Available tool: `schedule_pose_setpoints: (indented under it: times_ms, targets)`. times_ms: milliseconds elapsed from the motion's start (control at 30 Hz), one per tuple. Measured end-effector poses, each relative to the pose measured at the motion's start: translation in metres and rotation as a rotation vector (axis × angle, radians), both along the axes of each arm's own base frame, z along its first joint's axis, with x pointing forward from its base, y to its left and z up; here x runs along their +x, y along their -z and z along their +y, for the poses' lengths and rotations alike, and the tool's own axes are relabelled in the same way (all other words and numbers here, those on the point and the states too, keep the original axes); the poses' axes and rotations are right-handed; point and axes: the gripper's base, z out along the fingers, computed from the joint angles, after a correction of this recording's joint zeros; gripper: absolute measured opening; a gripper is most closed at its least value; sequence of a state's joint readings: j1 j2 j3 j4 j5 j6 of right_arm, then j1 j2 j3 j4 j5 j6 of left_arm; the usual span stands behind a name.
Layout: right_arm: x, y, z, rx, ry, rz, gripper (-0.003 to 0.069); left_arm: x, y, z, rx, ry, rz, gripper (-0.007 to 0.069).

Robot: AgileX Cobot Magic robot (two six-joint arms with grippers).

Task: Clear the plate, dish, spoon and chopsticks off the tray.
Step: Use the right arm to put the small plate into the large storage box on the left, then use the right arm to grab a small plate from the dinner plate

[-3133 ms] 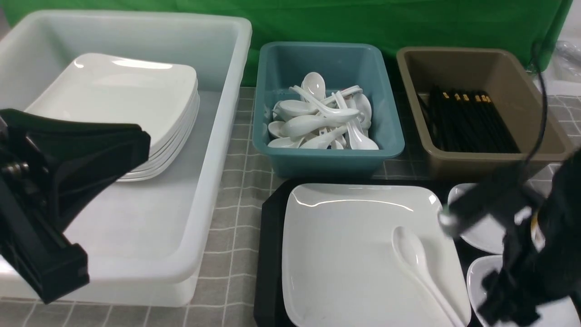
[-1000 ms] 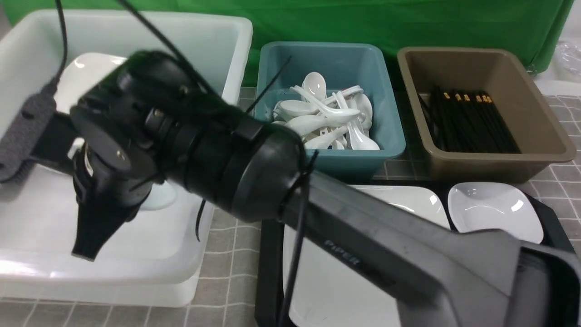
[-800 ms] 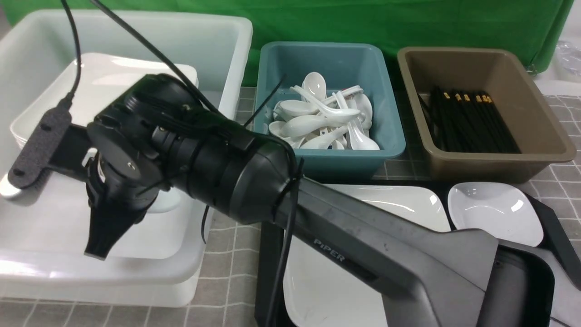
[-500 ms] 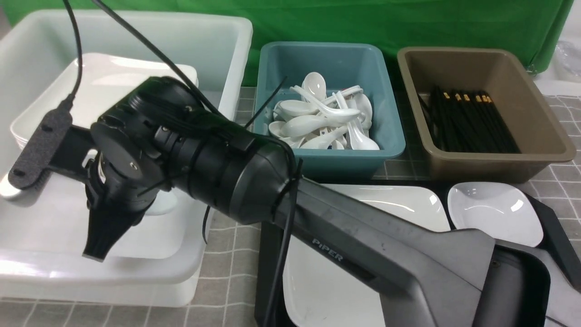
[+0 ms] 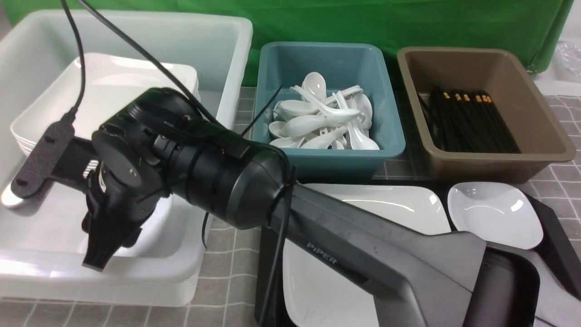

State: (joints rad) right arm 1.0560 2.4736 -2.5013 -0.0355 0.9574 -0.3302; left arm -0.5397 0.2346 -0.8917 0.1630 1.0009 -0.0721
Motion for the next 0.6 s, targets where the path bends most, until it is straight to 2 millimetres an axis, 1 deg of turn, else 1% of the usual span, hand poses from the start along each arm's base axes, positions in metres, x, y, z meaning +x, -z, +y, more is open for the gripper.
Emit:
schedule_pose_setpoints:
  times_ms: [33,167,233,300,333,367,400,433,467,500,533,567,600]
  targets:
    - [-0.001,0.000,-0.002,-0.017,0.001,0.010,0.0399,0.000,0.000,0.000,0.000,0.000,0.000,0.0006]
    - [-0.004,-0.005,-0.008,-0.067,0.004,0.027,0.0420,0.000,0.000,0.000,0.005,0.001,-0.002,0.0006]
    - [-0.008,-0.020,-0.017,-0.099,0.010,0.044,0.0424,0.000,0.000,0.000,0.006,0.002,-0.004,0.0006]
    - [-0.013,-0.042,-0.025,-0.091,0.021,0.043,0.0422,0.000,-0.001,0.000,0.005,0.003,-0.011,0.0006]
    - [-0.015,-0.058,-0.030,-0.058,0.037,0.034,0.0416,0.000,-0.001,0.000,0.006,0.006,-0.019,0.0006]
    - [-0.018,-0.076,-0.035,-0.020,0.056,0.023,0.0404,0.000,-0.002,-0.001,0.005,0.013,-0.025,0.0006]
    - [-0.022,-0.100,-0.044,0.029,0.079,0.007,0.0377,0.001,-0.003,-0.003,0.003,0.023,-0.028,0.0006]
    - [-0.022,-0.104,-0.046,0.037,0.082,0.004,0.0365,0.002,-0.003,-0.003,0.007,0.026,-0.027,0.0006]
    - [-0.027,-0.134,-0.060,0.101,0.122,-0.015,0.0302,0.005,-0.004,-0.007,0.009,0.048,-0.025,0.0006]
    - [-0.029,-0.142,-0.063,0.117,0.128,-0.021,0.0292,0.005,-0.004,-0.008,0.009,0.049,-0.022,0.0006]
    - [-0.033,-0.167,-0.081,0.162,0.171,-0.034,0.0201,0.011,-0.005,-0.013,0.021,0.069,-0.011,0.0006]
    - [-0.036,-0.174,-0.086,0.175,0.175,-0.041,0.0191,0.012,-0.005,-0.014,0.020,0.072,-0.005,0.0006]
    - [-0.039,-0.187,-0.105,0.171,0.207,-0.051,0.0129,0.019,-0.005,-0.019,0.033,0.086,0.008,0.0006]
